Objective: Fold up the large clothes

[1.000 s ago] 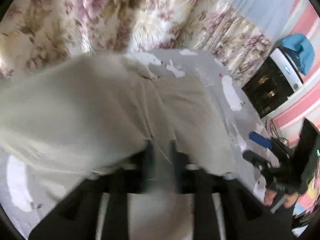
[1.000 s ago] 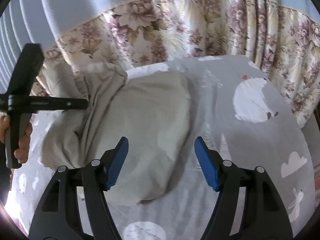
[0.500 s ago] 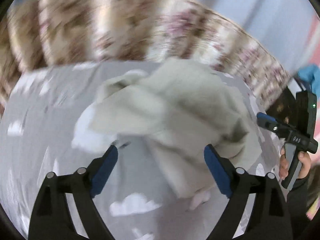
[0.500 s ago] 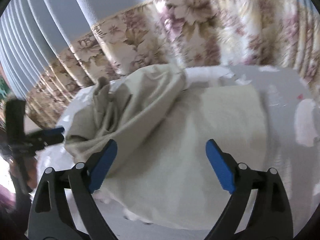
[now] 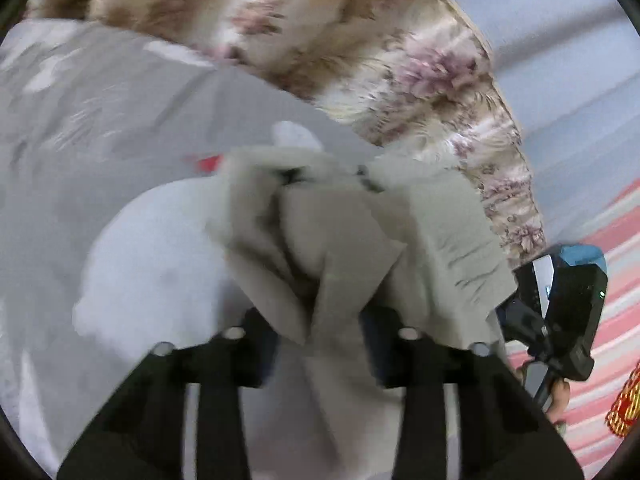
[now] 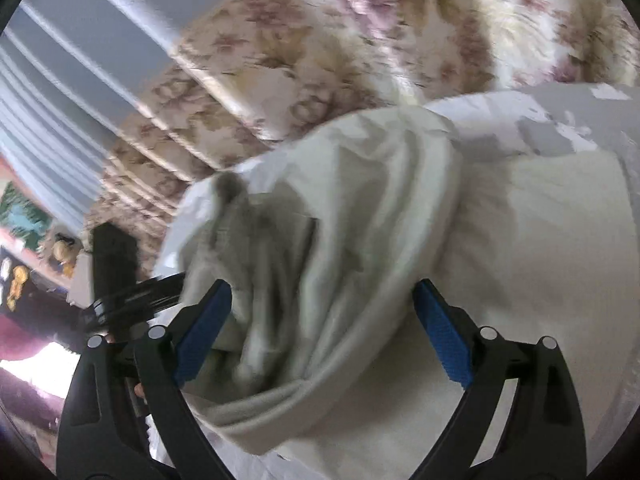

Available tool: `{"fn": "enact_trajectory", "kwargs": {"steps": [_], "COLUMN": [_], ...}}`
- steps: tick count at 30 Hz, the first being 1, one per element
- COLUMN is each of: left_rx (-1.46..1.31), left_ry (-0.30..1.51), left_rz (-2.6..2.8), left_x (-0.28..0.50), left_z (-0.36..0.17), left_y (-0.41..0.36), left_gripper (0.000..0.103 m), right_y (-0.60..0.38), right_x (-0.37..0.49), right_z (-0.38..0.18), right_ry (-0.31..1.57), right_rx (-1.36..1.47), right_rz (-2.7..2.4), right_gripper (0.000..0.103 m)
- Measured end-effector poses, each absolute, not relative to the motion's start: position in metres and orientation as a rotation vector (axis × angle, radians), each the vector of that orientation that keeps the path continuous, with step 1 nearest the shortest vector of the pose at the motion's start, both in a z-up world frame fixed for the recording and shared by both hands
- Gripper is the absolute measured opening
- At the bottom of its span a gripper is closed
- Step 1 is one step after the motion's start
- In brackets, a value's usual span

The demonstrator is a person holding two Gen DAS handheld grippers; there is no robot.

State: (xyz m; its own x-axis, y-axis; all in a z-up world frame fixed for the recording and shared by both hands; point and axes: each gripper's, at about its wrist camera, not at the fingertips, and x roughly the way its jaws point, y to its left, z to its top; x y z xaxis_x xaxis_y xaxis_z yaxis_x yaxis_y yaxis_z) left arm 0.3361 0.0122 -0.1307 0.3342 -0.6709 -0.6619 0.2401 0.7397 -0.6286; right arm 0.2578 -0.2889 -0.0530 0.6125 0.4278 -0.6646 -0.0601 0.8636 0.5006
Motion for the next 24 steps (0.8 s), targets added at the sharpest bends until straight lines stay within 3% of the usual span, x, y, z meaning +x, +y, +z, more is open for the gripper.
{"fn": "enact_trajectory", "kwargs": {"steps": [11, 12, 13, 14, 15, 17, 19, 24], "left_rx": [-0.159, -0.144, -0.142, -0.144, -0.150, -0.173, -0.200, -0.159], "left_ry": [1.031, 1.035, 1.038, 1.043, 1.048, 1.049, 1.039, 0.872], "left_rz": [-0.659, -0.661, -0.664, -0.667, -0.671, -0.673, -0.672, -0.607], "left_x": [0.350, 0.350, 0.351, 0.352, 0.352, 0.350, 0.341, 0.287], "left_z": [-0.099, -0.100, -0.101, -0.102, -0.104, -0.104, -0.099, -0.060], "left_y": [-0.075, -0.076, -0.075, -0.073, -0.069, -0.060, -0.047, -0.020], "left_gripper": [0.032, 0.032, 0.032, 0.032, 0.032, 0.035, 0.040, 0.066], "right_y": [-0.242, -0.236, -0.234, -0.234, -0.239, -0.247, -0.246, -0.256], "right_x": [0.256, 0.256, 0.256, 0.257, 0.261, 0.261, 0.251, 0.204], "right_z": [-0.052, -0.056, -0.061, -0.068, -0.076, -0.083, -0.076, -0.035], "right_ry": [0.906, 0.909, 0.921, 0.941, 0.963, 0.956, 0.890, 0.648], "right_rx": [0.182, 0.116, 0.086, 0.070, 0.096, 0.150, 0.134, 0.085], "right_rz": [0.375, 0.334, 0.307, 0.281, 0.270, 0.282, 0.269, 0.203], "right_gripper": [0.092, 0.089, 0.069, 0.059, 0.055, 0.033, 0.021, 0.015]}}
